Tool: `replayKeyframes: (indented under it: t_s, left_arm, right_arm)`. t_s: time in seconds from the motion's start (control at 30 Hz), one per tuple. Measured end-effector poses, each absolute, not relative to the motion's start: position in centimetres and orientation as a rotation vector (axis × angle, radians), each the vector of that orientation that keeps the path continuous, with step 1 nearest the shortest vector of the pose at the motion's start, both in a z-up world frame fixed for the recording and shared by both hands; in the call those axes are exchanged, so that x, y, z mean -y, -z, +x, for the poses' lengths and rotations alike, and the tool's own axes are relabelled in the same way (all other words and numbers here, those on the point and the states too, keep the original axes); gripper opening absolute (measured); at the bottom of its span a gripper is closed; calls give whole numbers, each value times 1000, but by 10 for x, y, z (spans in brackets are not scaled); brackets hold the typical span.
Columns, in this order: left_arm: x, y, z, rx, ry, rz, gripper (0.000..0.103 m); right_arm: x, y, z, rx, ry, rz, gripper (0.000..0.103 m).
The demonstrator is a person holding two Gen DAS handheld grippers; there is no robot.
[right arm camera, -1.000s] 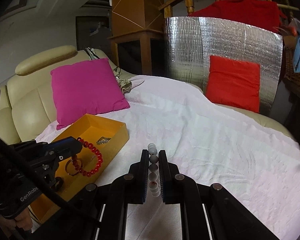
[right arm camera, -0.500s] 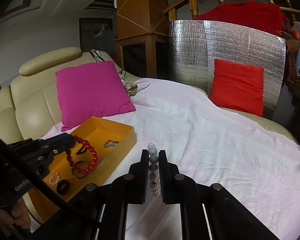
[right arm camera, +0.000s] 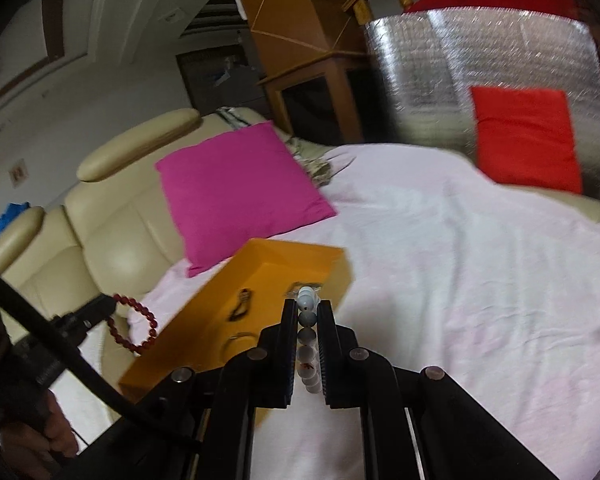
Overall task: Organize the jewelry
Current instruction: 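Lift both bracelets and carry them over the orange box, then lower both bracelets into the orange box and open both tools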
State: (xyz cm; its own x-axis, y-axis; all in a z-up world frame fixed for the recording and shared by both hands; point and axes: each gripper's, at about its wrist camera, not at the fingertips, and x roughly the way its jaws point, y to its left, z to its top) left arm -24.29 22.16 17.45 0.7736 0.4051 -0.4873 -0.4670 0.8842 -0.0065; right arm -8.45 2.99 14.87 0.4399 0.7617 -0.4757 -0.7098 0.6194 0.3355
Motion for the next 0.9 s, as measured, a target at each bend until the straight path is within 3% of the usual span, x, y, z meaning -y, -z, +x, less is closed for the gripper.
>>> replayKeyframes:
  t_s: [0.43, 0.9]
  left_arm:
    - [-243, -142, -250, -571, -438, -192, 10]
    - [-265, -113, -229, -679, -398, -169, 10]
  right_arm:
    - [-106, -121, -104, -845, -1095, 115, 11]
    - [-151, -89, -134, -926, -1081, -66, 11]
